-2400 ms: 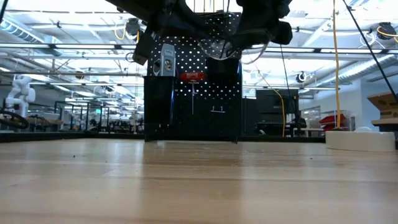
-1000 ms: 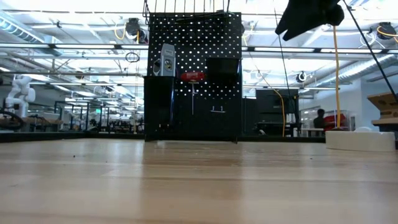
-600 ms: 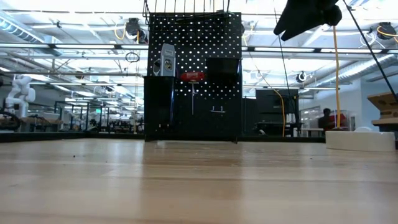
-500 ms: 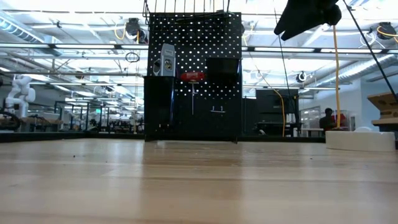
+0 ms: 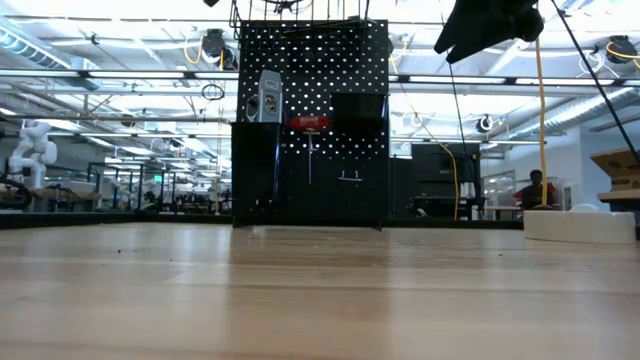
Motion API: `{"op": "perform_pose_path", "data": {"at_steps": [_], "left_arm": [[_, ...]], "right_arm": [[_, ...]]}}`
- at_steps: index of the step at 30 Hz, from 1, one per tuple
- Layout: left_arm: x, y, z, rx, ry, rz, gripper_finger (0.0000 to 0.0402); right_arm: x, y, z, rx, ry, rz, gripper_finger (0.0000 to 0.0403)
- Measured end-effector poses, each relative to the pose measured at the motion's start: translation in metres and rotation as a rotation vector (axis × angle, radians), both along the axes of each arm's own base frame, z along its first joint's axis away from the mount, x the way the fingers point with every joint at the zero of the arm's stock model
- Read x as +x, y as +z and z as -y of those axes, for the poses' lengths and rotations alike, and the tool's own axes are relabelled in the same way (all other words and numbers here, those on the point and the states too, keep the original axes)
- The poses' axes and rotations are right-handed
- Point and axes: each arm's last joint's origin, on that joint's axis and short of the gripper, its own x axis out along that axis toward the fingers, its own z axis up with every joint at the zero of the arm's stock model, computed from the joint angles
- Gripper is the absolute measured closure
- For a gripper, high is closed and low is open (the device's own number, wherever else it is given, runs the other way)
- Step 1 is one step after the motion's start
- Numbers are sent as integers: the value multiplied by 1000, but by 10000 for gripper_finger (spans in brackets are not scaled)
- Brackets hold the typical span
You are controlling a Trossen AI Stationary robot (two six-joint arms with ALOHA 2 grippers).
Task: Hang tools onto peg board
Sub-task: Put the safety glasses into the wire basket on the peg board
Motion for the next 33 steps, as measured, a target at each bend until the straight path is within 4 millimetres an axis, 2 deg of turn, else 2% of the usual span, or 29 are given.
{"op": "perform_pose_path", "data": {"at_steps": [3,8,21,28,33], "left_arm": [[-1,-2,0,-8,1,-23,400],[-2,-3,0,-11,13,-38,375],[-6,2,2,23,98,-18,260],[-24,13,14,77,63,-11,254],[-40,26,22,91,55,95,254]], "right_arm": [[0,0,0,-2,2,-1,234],[0,0,0,-3,2,-1,234],[0,0,0,-7,5,-4,234],[0,0,0,-23,13,-14,234],[1,0,4,-24,0,-13,234]]}}
